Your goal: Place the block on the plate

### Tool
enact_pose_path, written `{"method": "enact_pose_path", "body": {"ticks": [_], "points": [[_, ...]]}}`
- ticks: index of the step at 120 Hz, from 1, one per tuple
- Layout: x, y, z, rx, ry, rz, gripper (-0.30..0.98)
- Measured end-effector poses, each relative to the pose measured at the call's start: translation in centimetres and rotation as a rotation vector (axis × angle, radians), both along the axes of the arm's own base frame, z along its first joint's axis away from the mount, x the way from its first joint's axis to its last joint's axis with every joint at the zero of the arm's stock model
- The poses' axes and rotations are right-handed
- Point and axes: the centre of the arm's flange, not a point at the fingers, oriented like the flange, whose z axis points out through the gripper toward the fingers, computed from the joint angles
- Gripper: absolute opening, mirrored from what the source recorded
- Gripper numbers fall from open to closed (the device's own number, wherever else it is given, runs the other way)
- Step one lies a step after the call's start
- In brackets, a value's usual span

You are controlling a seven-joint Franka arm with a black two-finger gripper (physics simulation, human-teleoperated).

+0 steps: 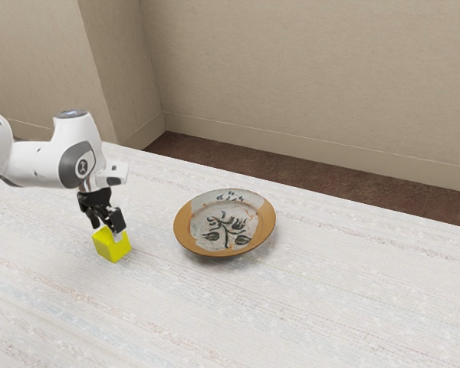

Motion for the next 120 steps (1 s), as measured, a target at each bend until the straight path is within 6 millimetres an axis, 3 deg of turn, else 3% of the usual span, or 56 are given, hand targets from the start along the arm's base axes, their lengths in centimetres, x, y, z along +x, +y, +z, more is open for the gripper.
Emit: {"method": "enact_pose_path", "body": {"ticks": [51,120], "points": [[0.3,0.1,-2.7,-0.008,0.015,-0.03,0.64],[0.6,-0.3,-3.0,-0.002,-0.001,-0.053,0.46]]}}
